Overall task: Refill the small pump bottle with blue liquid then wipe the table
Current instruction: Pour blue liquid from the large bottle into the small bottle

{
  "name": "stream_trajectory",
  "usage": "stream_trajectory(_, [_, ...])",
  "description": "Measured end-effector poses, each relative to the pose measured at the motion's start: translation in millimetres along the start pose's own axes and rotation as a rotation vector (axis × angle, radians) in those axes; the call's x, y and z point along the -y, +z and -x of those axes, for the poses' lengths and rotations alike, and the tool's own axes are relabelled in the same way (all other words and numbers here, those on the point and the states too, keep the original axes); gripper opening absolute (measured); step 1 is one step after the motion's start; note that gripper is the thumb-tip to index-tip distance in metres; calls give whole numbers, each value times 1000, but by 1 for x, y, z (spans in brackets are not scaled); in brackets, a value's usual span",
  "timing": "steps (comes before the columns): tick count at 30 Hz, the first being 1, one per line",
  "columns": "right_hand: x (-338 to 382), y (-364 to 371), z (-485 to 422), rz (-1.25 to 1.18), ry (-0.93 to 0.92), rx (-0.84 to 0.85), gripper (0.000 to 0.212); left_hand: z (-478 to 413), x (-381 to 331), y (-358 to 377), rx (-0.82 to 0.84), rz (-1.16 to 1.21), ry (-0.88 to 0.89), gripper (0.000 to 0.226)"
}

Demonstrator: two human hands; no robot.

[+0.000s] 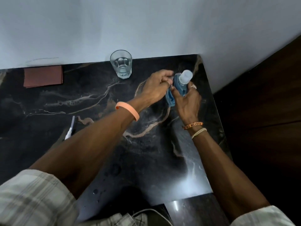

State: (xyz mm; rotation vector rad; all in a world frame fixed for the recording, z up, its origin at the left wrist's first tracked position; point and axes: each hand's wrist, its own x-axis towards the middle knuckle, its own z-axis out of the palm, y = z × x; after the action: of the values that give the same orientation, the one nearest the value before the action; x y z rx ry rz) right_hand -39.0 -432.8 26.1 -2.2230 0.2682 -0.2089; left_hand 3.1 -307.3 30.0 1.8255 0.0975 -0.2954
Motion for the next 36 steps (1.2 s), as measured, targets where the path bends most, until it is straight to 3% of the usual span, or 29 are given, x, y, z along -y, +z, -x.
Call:
stream_trajectory(7, [-28,-17,62,64,-27,18,36,64,31,26,0,-44,8,34])
stream_trajectory(14, [-37,-18,69,58,-53,32,47,90,20,20,28,-123,30,41])
stream_trajectory(19, [-38,-20,69,19,-82,49,49,94,-8,16,73,-212,292,54])
stream_trajectory(22, [-43,-18,69,7,-114,37,45,87,-19,25,146,-427,387,50])
stream_trajectory(26, [-47,-15,67,20,-84,-9,34,78,-18,33,76,-555,467,41])
stream_trajectory(29, [-49,-16,67,26,-89,2,29,77,-10,34,0,-511,436,54])
stream_trajectory(33, [-46,-17,68,0,-137,16,44,78,0,32,58,-486,489,56])
stream_trajectory(36, [-46,-17,68,16,-162,0,46,77,-1,30,-8,-500,448,55])
